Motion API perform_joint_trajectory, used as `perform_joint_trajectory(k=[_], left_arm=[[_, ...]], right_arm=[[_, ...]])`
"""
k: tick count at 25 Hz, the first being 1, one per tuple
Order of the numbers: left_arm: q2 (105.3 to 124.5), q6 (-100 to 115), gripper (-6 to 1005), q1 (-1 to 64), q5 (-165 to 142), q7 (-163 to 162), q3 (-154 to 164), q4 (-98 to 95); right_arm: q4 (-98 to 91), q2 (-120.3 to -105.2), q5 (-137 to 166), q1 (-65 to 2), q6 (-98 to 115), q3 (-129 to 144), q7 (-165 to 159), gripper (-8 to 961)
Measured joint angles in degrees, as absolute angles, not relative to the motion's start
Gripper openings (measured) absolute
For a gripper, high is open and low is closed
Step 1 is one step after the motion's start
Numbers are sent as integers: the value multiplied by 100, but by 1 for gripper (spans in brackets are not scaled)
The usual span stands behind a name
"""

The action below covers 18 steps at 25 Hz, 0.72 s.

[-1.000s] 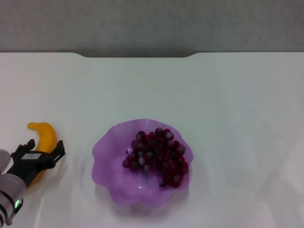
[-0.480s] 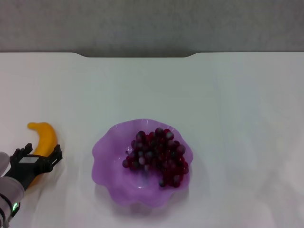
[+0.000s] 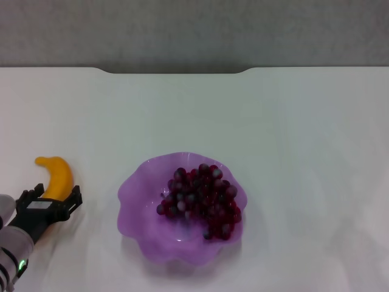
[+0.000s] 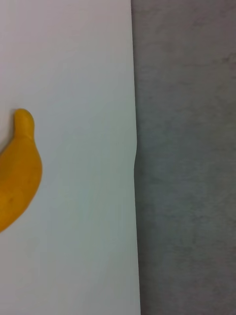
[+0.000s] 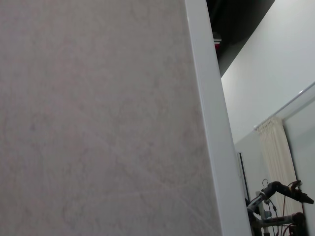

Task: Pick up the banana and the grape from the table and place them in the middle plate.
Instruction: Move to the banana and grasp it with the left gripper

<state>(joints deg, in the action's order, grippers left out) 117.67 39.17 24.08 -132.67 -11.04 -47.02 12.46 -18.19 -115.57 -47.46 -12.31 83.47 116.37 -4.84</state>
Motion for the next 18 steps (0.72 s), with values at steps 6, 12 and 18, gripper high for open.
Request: perform_joint_trajectory(k=[6,12,18], left_arm=[[11768,3911,840,2414,-13294,-1102,-4692,1250],[11769,3911,677,2428,-13304,-1099,-4615,1253],[11769,3906,568,2443,-13307,-1098,-4614,1257]], right_arm=[[-1816,-11558,-4746,-1240,8343,11637,-483,-1],[-1810,-11558,-4746,-1240,8341,11637,-484,-1],[-1810,-11558,-4746,-1240,8340,11637,-484,-1]])
